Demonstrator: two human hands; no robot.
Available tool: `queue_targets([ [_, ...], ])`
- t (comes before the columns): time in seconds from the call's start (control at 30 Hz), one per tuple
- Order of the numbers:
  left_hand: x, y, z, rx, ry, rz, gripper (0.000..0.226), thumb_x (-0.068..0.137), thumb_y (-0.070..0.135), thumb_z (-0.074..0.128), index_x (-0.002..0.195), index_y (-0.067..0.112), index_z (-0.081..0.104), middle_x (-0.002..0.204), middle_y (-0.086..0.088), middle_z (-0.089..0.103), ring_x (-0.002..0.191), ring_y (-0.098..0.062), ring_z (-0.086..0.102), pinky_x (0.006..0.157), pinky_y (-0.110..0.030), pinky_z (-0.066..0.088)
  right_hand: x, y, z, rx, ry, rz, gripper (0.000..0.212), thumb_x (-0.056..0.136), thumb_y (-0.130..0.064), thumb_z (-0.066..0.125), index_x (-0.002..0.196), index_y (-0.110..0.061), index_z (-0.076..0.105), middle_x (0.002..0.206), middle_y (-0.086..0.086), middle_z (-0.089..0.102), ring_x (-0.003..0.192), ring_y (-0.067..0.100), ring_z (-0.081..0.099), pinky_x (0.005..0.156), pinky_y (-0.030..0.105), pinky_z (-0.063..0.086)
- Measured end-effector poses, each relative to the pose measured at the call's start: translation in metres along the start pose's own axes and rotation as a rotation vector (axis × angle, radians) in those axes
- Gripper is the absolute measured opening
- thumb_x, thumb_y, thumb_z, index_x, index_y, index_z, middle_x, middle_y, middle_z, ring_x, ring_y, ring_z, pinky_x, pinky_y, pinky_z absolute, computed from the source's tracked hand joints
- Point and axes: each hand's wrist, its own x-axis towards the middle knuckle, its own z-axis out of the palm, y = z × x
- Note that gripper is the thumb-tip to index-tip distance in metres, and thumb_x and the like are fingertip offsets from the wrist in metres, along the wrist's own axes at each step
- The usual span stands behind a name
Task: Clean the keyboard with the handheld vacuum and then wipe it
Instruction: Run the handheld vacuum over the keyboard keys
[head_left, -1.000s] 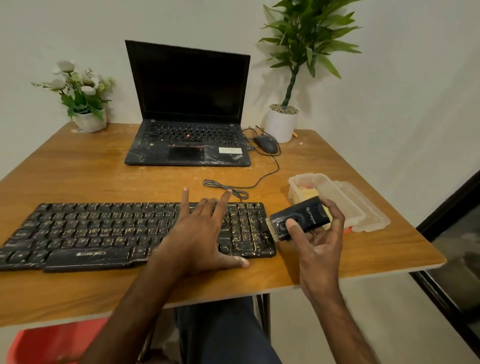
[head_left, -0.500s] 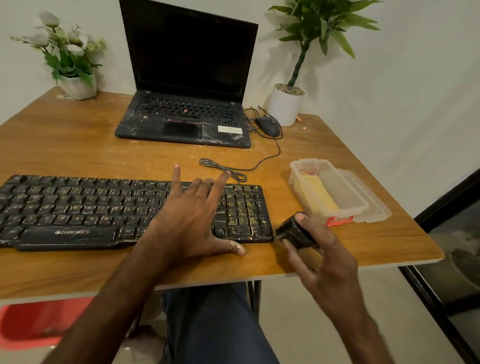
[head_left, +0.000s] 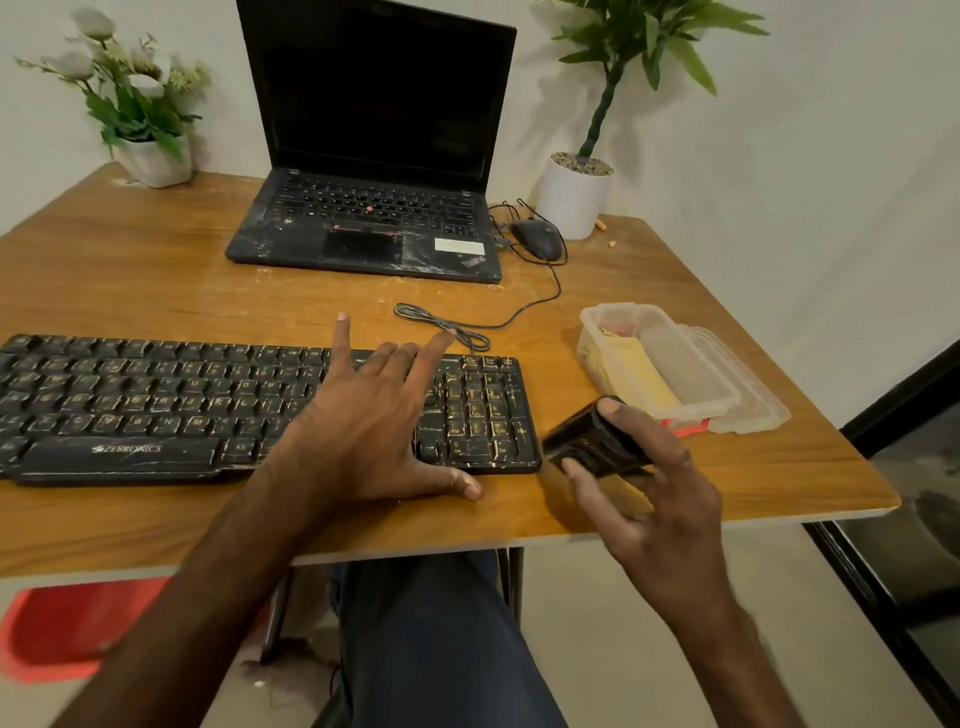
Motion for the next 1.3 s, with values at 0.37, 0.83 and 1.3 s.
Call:
queue_targets([
  [0.37,0.012,0.018,0.007,-0.007,0.054,-0.033,0.141,0.048,0.11,0.004,0.147,0.017,-0.035,0.16,-0.018,0.024,0.15,-0.033,0.023,0.111,-0.072,-0.014,0.006,0.005,0.007,0.061,-0.023,0.002,0.07,0.081,-0.009,0.078,0.136,-0.029,0.04,0.136,-0.024,0.045,0.118,0.011,0.059,0.078,0.039,0.061],
  [0.83,-0.005,0.012,0.004,-0.025,0.112,0.038,0.141,0.054,0.11,0.015,0.156,0.015,-0.008,0.155,-0.016,0.038,0.144,-0.029,0.038,0.114,-0.07,-0.012,0.031,0.01,-0.01,0.346,-0.281,0.104,0.066,0.08,-0.008,0.078,0.131,-0.034,0.046,0.127,-0.018,0.052,0.111,0.021,0.062,0.073,0.036,0.061],
  [1.3,-0.005,0.011,0.005,-0.039,0.151,0.066,0.135,0.061,0.107,0.016,0.156,0.013,-0.002,0.15,-0.02,0.044,0.139,-0.033,0.044,0.114,-0.071,-0.013,0.069,0.01,-0.009,0.243,-0.52,0.052,0.061,0.088,-0.012,0.072,0.135,-0.034,0.04,0.125,-0.021,0.052,0.116,0.008,0.057,0.081,0.021,0.056],
])
